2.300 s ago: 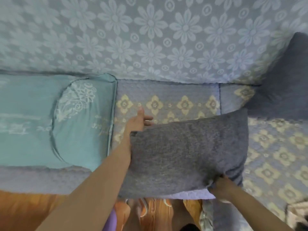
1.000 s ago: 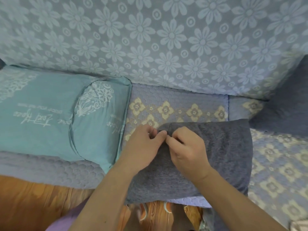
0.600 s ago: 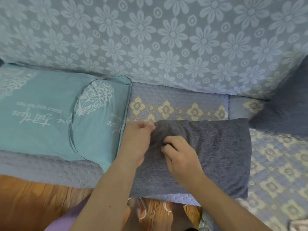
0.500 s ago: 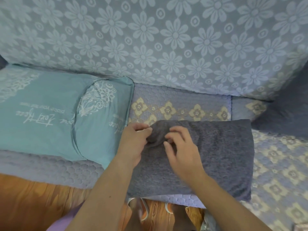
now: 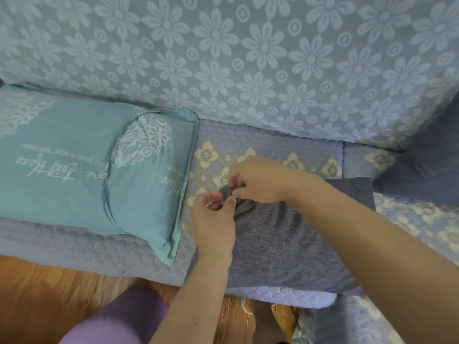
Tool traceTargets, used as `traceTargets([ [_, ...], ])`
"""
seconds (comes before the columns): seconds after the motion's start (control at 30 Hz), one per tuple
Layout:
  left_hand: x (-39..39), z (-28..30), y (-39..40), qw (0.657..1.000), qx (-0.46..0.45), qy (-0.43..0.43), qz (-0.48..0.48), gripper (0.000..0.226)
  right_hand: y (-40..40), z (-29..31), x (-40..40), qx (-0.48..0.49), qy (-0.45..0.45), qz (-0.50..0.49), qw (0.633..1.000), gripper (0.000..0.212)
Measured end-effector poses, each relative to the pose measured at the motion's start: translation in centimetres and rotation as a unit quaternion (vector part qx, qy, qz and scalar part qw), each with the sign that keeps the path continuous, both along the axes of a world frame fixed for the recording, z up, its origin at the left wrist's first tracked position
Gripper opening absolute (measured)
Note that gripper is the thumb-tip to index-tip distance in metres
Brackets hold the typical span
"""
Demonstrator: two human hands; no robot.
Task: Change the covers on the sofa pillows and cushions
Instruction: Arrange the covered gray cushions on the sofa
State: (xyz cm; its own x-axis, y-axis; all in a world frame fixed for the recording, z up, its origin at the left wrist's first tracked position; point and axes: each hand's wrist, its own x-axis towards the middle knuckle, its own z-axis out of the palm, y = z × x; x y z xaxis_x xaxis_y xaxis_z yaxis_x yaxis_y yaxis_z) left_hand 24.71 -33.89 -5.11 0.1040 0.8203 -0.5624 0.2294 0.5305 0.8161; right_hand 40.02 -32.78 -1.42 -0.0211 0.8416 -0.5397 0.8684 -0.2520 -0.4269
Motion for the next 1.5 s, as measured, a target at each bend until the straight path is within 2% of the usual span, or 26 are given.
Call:
traceTargets([
  [0.07,0.1,0.2,-0.8,0.999,0.018,0.038,0.001,0.012,0.5,0.7,-0.6,-0.015,-0.052,0.064,0.997,0.006],
  [0.17,0.3,-0.2,-1.1,0.996,0.043,0.073,-0.019,0.008,1.1,1.1,-1.3,-0.016,-0.087,0.091,0.992,0.010],
  [0.27,0.2,-0.3,-0.8,0.988,0.080,0.116,-0.056,0.015,1.3,0.9,-0.9,-0.025,0.014,-0.010,1.000,0.014],
  [0.4,-0.2,0.3,0.1,0.986,0.080,0.121,-0.087,0.005,0.1,0.4,-1.1,-0.026,0.130,-0.175,0.976,0.021],
  [0.53,-0.8,0.1,1.4,0.953,0.128,0.182,-0.206,0.010,-1.0,-0.3,-2.1,-0.035,0.180,-0.225,0.957,0.025],
  [0.6,-1.0,0.3,2.3,0.945,0.125,0.176,-0.244,0.008,-1.5,-0.3,-2.0,-0.041,0.211,-0.247,0.945,0.027],
  [0.67,-1.4,0.6,3.2,0.947,0.107,0.131,-0.274,0.011,-2.1,-0.1,-1.5,-0.046,0.260,-0.283,0.922,0.025],
  [0.7,-1.7,0.5,3.5,0.955,0.072,0.079,-0.275,0.014,-2.3,0.0,-1.3,-0.047,0.281,-0.296,0.912,0.023],
  [0.77,-2.4,0.3,4.0,0.969,-0.054,-0.085,-0.225,0.018,-2.8,0.0,-1.0,-0.038,0.296,-0.292,0.909,0.020],
  [0.83,-3.1,-0.1,4.0,0.944,-0.167,-0.245,-0.147,0.016,-3.3,-0.4,-1.1,-0.003,0.293,-0.286,0.912,0.013],
  [0.87,-3.4,-0.3,3.9,0.929,-0.200,-0.289,-0.113,0.014,-3.5,-0.7,-1.3,0.017,0.282,-0.282,0.917,0.012],
  [0.93,-3.7,-0.7,4.0,0.916,-0.228,-0.318,-0.083,0.012,-3.9,-1.4,-1.6,0.046,0.246,-0.262,0.932,0.019],
  [1.0,-3.8,-0.9,4.2,0.926,-0.208,-0.300,-0.092,0.012,-4.0,-2.1,-1.9,0.066,0.216,-0.247,0.942,0.016],
  [1.03,-4.0,-1.1,4.4,0.943,-0.166,-0.266,-0.113,0.012,-3.9,-2.2,-2.1,0.078,0.209,-0.246,0.943,0.010],
  [1.1,-4.5,-0.9,5.1,0.971,-0.003,-0.149,-0.185,0.015,-3.8,-2.3,-2.6,0.092,0.205,-0.261,0.939,0.008],
  [1.13,-4.8,-0.9,5.6,0.964,0.088,-0.093,-0.233,0.022,-3.7,-2.3,-2.9,0.092,0.210,-0.272,0.935,0.010],
  [1.17,-5.0,-0.7,6.2,0.940,0.170,-0.050,-0.291,0.025,-3.6,-2.3,-3.2,0.092,0.214,-0.281,0.931,0.011],
  [1.2,-5.2,-0.5,7.1,0.899,0.249,-0.011,-0.360,0.027,-3.6,-2.4,-3.4,0.097,0.211,-0.285,0.930,0.012],
  [1.27,-5.2,-0.2,9.1,0.781,0.391,0.052,-0.485,0.028,-3.7,-2.7,-3.6,0.118,0.197,-0.284,0.931,0.012],
  [1.3,-5.0,-0.1,10.1,0.735,0.426,0.063,-0.523,0.028,-3.7,-2.8,-3.7,0.130,0.193,-0.285,0.930,0.013],
  [1.33,-4.8,0.1,10.8,0.714,0.429,0.062,-0.550,0.027,-3.8,-2.9,-3.7,0.141,0.192,-0.288,0.928,0.014],
  [1.37,-4.4,0.4,11.2,0.717,0.404,0.057,-0.565,0.025,-3.9,-3.1,-3.9,0.152,0.191,-0.290,0.925,0.013],
  [1.47,-3.3,0.9,11.4,0.757,0.286,0.084,-0.582,0.018,-4.2,-3.5,-4.3,0.180,0.177,-0.271,0.929,0.012],
  [1.5,-3.1,0.8,11.5,0.769,0.264,0.102,-0.573,0.018,-4.4,-4.0,-4.2,0.181,0.148,-0.248,0.940,0.022],
])
